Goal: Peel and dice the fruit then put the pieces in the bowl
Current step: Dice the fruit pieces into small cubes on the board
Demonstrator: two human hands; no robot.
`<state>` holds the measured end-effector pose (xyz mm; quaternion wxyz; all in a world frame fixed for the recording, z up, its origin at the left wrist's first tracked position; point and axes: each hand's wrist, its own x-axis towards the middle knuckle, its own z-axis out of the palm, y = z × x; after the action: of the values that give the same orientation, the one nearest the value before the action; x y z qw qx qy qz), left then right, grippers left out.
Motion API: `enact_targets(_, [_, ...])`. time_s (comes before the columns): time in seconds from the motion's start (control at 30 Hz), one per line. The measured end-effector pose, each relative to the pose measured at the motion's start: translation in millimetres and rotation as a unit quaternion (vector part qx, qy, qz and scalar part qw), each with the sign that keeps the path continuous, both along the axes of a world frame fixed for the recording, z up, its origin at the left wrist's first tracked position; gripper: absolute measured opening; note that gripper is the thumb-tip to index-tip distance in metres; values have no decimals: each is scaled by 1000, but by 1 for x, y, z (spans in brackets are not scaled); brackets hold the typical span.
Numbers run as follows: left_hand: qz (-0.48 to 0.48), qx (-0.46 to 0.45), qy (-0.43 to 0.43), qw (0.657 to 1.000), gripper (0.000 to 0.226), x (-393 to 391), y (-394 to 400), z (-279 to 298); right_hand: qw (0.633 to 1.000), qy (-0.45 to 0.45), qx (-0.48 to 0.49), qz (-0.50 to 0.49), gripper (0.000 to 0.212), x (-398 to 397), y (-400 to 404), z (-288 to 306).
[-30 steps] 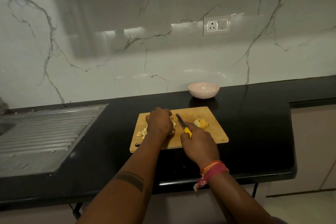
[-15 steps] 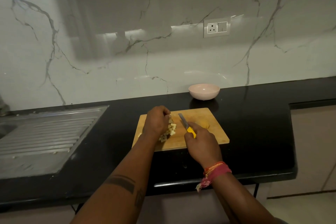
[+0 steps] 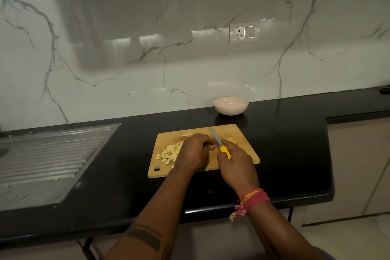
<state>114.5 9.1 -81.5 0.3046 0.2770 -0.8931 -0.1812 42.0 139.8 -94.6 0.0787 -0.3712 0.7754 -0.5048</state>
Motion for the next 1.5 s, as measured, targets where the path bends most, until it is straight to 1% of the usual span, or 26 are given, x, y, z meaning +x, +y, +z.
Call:
enact_targets(0.1, [-9, -6, 5, 1000, 24, 3, 0, -5, 1000, -1, 1, -2, 48, 0, 0, -1])
enact_targets(0.2, [-29, -9, -16, 999, 21, 3, 1, -8, 1000, 1, 2, -5, 48, 0, -1, 0])
enact_targets(0.27, [-12, -10, -33, 999, 21, 0, -1, -10, 1000, 1, 5, -6, 48, 1, 0, 0])
enact_targets(0.37, [28, -6, -50, 998, 27, -4, -5, -14, 1000, -1, 8, -6, 48, 2, 1, 0])
enact_targets(0.47, [40, -34, -71, 996, 33, -5, -7, -17, 1000, 9, 16, -6, 48, 3, 3, 1])
enact_targets(0.57, [38, -44, -57, 997, 26, -5, -5, -19, 1000, 15, 23, -9, 48, 5, 4, 2])
enact_targets(0.7, [34, -34, -75, 996, 25, -5, -4, -21, 999, 22, 39, -21, 48, 4, 6, 4])
enact_targets(0.77, [34, -30, -69, 997, 22, -7, -6, -21, 998, 38, 56, -7, 47, 5, 7, 5])
enact_targets(0.83, [40, -25, -60, 997, 19, -7, -5, -21, 993, 79, 89, 6, 49, 7, 7, 6])
enact_targets(0.93, [58, -13, -39, 997, 16, -8, -5, -22, 987, 120, 111, -1, 52, 10, 11, 4])
enact_targets(0.97, [60, -6, -35, 998, 18, -9, -4, -22, 987, 121, 108, -2, 52, 9, 14, 4])
enact_targets(1.03, [68, 5, -41, 997, 27, -10, -1, -20, 988, 112, 103, 1, 52, 8, 16, 4])
enact_targets(1.07, [75, 8, -45, 996, 27, -12, -1, -19, 989, 107, 101, 3, 51, 8, 16, 4])
enact_targets(1.17, [71, 18, -52, 996, 16, -15, -1, -12, 989, 104, 106, 2, 49, 7, 14, 5])
enact_targets(1.27, [65, 29, -32, 997, 16, -15, 0, -13, 987, 113, 110, 5, 50, 8, 14, 5])
enact_targets(1.33, [80, 38, -16, 996, 19, -14, 1, -16, 988, 114, 106, 7, 50, 9, 14, 5])
enact_targets(1.4, [93, 28, -14, 995, 22, -15, 1, -20, 987, 116, 107, 5, 50, 9, 14, 5])
enact_targets(1.5, [106, 18, -10, 994, 32, -14, -3, -23, 985, 128, 120, -1, 52, 9, 12, 5])
